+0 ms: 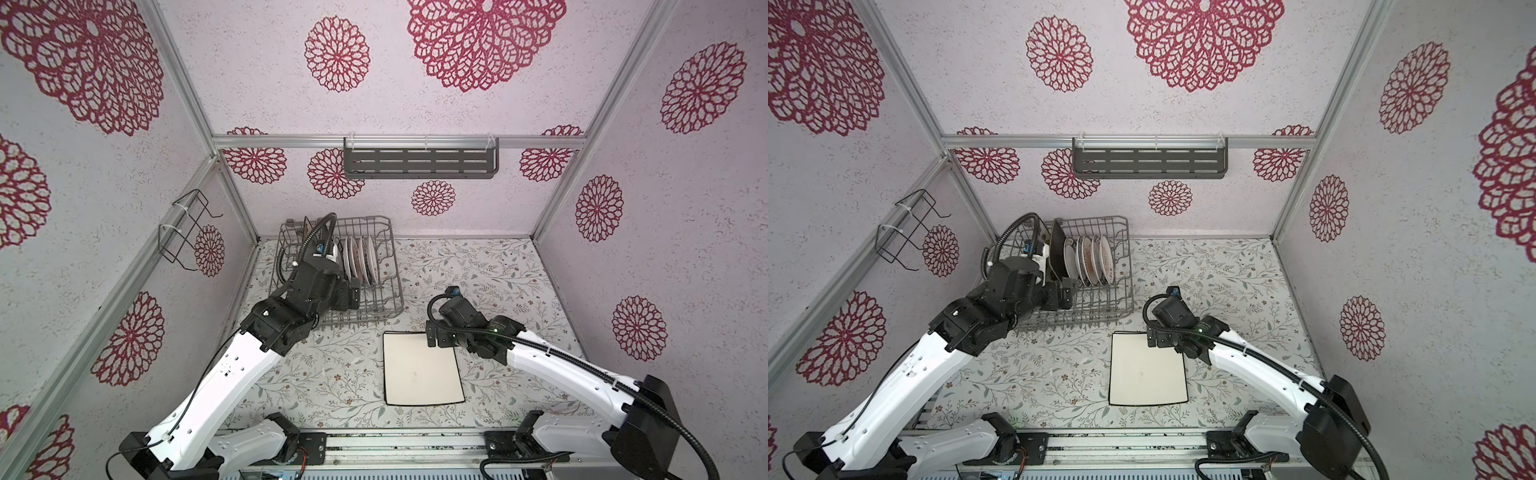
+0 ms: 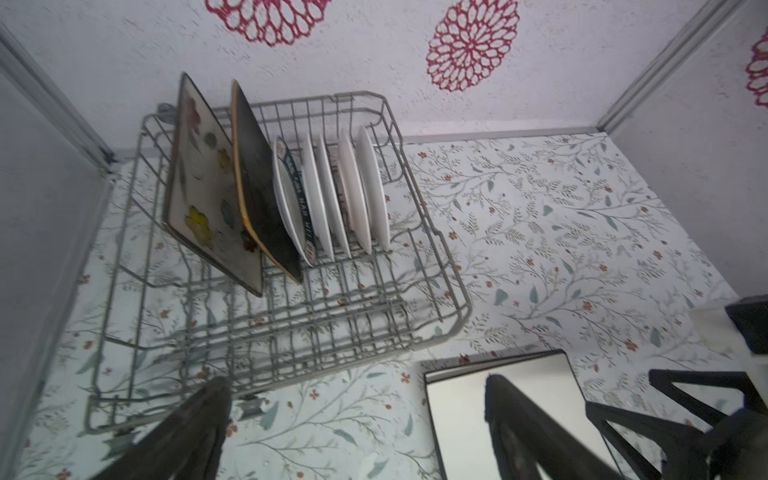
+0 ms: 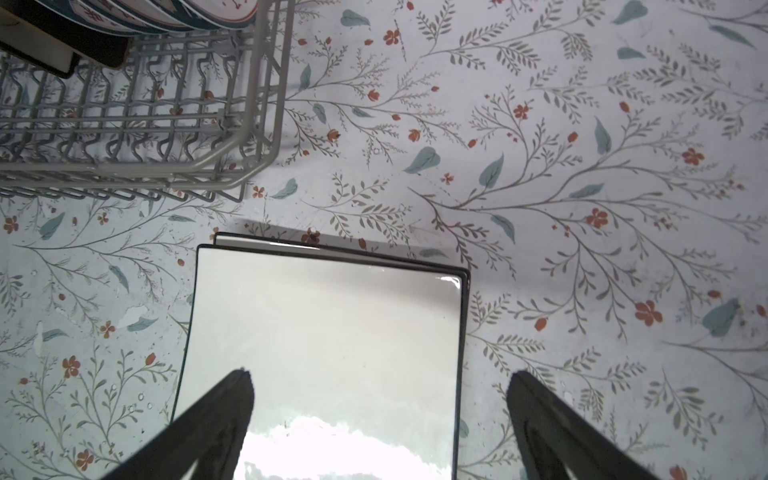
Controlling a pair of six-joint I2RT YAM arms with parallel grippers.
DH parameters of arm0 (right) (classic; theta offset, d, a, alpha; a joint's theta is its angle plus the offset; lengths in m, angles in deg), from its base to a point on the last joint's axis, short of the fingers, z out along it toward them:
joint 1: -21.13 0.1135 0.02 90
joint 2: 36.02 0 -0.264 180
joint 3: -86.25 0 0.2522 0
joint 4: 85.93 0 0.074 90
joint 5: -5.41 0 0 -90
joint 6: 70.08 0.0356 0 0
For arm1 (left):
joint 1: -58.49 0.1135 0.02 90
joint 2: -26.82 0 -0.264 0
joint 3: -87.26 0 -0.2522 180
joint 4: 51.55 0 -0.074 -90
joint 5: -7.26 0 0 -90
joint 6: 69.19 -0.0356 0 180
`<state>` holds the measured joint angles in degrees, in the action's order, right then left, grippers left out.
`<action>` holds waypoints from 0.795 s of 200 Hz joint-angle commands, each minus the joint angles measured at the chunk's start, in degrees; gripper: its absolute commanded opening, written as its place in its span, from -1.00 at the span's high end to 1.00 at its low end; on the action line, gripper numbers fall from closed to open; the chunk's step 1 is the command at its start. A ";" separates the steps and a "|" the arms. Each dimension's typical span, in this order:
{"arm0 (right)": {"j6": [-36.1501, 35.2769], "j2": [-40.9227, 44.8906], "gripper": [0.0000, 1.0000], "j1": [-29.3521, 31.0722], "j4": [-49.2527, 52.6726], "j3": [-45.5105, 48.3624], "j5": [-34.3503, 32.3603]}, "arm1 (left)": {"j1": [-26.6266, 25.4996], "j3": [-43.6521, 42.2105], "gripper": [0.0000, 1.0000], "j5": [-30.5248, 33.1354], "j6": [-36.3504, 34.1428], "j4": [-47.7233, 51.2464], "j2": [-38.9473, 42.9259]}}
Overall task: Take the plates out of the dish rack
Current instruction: 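Open both grippers and raise them off the white plate stack, then move the left gripper onto the floral square plate while the right gripper hovers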
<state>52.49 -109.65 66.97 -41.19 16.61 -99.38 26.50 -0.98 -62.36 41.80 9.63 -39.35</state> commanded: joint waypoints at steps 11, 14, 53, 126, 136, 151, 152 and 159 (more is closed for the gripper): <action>-6.82 -3.89 -0.98 -1.45 -2.97 -5.78 1.54 | 8.34 6.45 -0.95 -0.81 -9.39 0.81 -5.53; -7.15 -4.18 -0.97 -1.46 -3.15 -6.31 1.52 | 9.26 7.21 -0.95 -1.27 -9.92 0.69 -6.20; -11.35 -8.13 -0.97 -3.50 -4.35 -11.18 3.13 | 20.99 20.62 -0.97 -8.02 -16.43 2.69 -18.38; -16.31 -13.65 -0.95 -7.60 -9.43 -13.11 8.39 | 26.09 49.53 -0.82 -7.78 -25.24 14.98 -43.70; -16.97 -14.52 -0.95 -8.08 -9.59 -13.77 9.21 | 26.40 52.03 -0.75 -7.98 -25.80 15.74 -45.64; -17.13 -15.52 -0.93 -8.72 -9.88 -14.32 9.76 | 27.00 55.63 -0.58 -7.38 -26.09 17.53 -49.91; -17.17 -15.64 -0.93 -8.78 -9.93 -14.38 9.72 | 27.03 55.75 -0.58 -7.38 -26.09 17.57 -50.14; -17.02 -15.76 -0.92 -9.16 -10.29 -14.35 10.09 | 27.36 56.44 -0.55 -7.38 -26.09 17.88 -51.24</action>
<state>37.39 -125.19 58.91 -49.19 4.72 -91.42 52.75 51.83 -69.62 18.61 23.90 -87.33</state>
